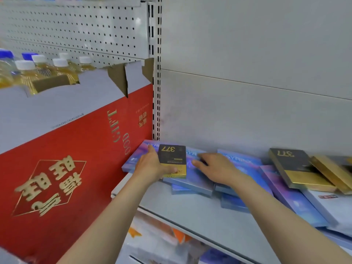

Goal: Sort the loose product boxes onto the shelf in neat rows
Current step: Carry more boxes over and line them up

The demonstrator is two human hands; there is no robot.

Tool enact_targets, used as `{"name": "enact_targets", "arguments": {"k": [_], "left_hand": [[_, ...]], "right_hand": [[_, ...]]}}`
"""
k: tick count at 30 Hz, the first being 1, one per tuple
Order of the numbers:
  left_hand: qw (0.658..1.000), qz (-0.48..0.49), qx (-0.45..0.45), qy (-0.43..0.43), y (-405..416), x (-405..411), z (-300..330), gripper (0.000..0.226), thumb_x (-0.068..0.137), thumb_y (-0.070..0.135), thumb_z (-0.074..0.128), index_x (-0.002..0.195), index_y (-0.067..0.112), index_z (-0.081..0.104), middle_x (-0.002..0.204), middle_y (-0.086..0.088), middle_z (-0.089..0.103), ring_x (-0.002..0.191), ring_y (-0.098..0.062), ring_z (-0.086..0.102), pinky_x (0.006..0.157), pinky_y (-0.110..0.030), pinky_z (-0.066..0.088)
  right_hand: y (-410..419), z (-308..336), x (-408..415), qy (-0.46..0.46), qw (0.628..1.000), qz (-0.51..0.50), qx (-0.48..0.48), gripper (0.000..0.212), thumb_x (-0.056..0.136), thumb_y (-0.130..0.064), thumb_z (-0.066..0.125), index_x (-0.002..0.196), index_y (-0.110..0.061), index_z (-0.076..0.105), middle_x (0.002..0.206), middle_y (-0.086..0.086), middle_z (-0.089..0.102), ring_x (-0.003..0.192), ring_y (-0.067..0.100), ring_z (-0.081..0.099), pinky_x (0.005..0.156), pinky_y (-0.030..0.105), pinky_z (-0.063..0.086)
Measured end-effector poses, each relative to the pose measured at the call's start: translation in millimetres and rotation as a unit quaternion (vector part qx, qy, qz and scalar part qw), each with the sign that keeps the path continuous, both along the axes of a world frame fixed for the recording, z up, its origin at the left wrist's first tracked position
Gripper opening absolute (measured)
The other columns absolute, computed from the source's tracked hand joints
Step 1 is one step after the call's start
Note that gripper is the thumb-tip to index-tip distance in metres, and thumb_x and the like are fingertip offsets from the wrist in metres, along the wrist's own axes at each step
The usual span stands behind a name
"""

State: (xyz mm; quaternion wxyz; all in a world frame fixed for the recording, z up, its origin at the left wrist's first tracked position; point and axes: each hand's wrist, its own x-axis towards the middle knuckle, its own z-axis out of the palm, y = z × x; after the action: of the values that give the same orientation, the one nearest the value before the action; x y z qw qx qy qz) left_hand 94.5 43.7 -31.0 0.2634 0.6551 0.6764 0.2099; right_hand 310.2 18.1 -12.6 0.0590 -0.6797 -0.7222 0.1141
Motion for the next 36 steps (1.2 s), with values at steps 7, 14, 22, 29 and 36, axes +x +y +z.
{"name": "enact_targets", "arguments": {"k": [7,14,22,29,36], "left_hand": [[0.998,0.012,0.002,-0.062,-10.8,-13.2,-3.5,0.114,0.05,0.056,0.085,0.143,0.012,0.035,0.128,-0.002,0.062,0.12,-0.024,0.055,0.099,-0.039,0.046],[0.991,0.034,-0.011,-0.127,-31.6,-36.2,-10.7,0.087,0.058,0.046,0.089,0.127,0.01,0.05,0.118,0.001,0.063,0.11,-0.02,0.06,0.091,-0.031,0.047],[0.966,0.005,-0.056,-0.251,-46.4,-47.1,-27.1,0.071,0.051,0.04,0.092,0.11,0.024,0.055,0.104,0.001,0.071,0.098,-0.016,0.068,0.096,-0.042,0.051],[0.964,-0.027,-0.029,-0.264,-55.7,-51.9,-41.0,0.08,0.055,0.034,0.093,0.121,0.027,0.049,0.109,0.007,0.068,0.098,-0.012,0.066,0.096,-0.041,0.05],[0.949,-0.05,0.003,-0.313,-62.5,-56.1,-46.3,0.077,0.056,0.036,0.092,0.123,0.031,0.055,0.1,0.009,0.07,0.09,-0.007,0.068,0.085,-0.031,0.053]], "right_hand": [[-17.6,-4.9,-2.1,-0.069,0.994,0.084,-0.02,0.048,0.1,-0.057,0.028,0.124,-0.025,0.055,0.127,-0.003,0.059,0.118,0.019,0.05,0.109,0.034,0.025],[-46.2,-10.0,-24.1,-0.075,0.991,0.114,0.013,0.052,0.099,-0.057,0.034,0.139,-0.026,0.047,0.139,-0.005,0.052,0.133,0.019,0.04,0.119,0.039,0.012],[-77.5,-29.6,-41.5,0.015,0.98,-0.056,0.189,0.063,0.077,-0.058,0.07,0.129,-0.024,0.056,0.126,-0.002,0.059,0.117,0.024,0.049,0.091,0.035,0.041],[-86.6,-23.3,-54.2,0.027,0.976,-0.192,0.101,0.082,0.081,-0.06,0.066,0.137,-0.011,0.032,0.119,0.01,0.064,0.108,0.037,0.061,0.078,0.038,0.046],[-83.0,-22.0,-48.1,0.362,0.887,-0.269,0.098,0.054,0.079,-0.036,0.08,0.121,-0.011,0.058,0.093,0.004,0.065,0.085,0.022,0.062,0.072,0.037,0.053]]}}
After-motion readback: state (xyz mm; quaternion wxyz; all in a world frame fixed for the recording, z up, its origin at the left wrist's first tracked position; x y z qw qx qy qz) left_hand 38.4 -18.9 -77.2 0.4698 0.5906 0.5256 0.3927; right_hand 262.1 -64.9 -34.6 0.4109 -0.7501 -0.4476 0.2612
